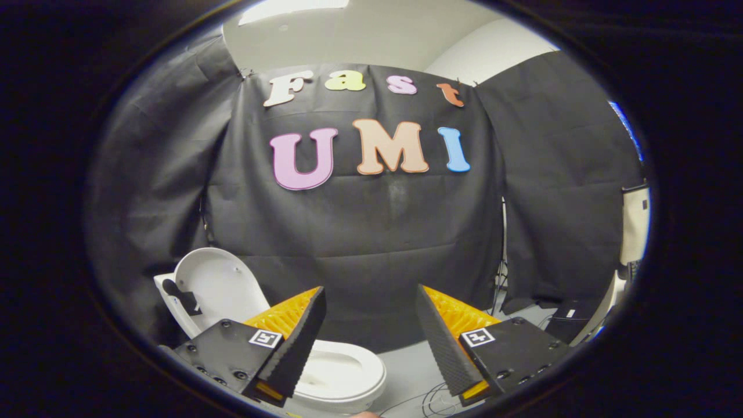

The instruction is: Open the toilet lid.

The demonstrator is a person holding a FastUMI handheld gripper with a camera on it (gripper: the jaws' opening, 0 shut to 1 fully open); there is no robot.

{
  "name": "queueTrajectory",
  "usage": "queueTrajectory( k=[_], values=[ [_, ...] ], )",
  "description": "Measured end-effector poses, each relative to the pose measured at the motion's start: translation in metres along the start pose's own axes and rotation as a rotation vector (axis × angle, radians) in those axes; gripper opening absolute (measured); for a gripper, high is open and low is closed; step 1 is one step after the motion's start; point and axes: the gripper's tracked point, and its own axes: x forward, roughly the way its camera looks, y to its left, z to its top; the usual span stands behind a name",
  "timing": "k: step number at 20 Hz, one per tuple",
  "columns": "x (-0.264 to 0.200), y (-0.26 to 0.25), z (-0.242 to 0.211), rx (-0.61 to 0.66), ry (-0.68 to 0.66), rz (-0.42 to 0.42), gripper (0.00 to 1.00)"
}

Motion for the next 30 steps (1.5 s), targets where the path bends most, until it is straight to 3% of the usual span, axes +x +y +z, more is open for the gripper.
queueTrajectory(
  k=[22,30],
  values=[
    [-0.01,0.025,-0.02,-0.063,0.089,0.003,0.96],
    [0.011,0.028,-0.024,-0.042,0.077,0.019,0.96]
  ],
)
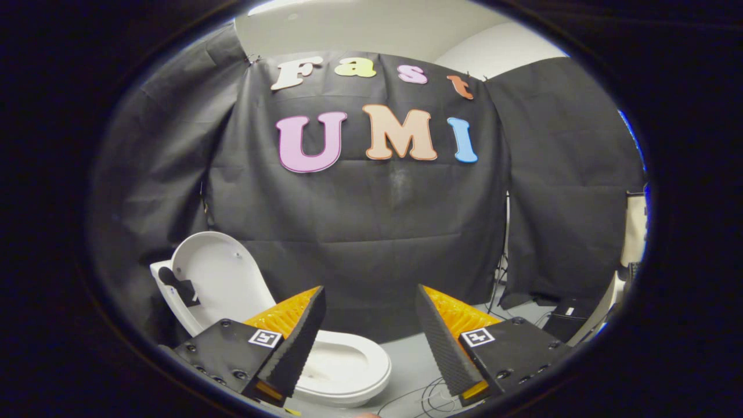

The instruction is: Open the toilet lid.

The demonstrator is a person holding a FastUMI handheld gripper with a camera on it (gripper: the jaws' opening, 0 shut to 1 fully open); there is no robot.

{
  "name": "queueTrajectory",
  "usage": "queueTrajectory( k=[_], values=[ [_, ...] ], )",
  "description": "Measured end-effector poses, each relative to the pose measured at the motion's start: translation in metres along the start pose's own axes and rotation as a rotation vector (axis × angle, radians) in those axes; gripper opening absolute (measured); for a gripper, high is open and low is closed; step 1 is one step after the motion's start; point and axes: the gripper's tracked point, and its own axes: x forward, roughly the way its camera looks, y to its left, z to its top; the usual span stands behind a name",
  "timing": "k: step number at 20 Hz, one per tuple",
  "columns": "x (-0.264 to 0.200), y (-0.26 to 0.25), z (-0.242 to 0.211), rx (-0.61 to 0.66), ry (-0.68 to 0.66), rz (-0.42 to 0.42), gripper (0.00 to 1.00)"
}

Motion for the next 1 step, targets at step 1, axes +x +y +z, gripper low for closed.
queueTrajectory(
  k=[1],
  values=[
    [0.0031,0.0007,-0.0033,-0.002,0.006,0.001,0.96]
  ],
)
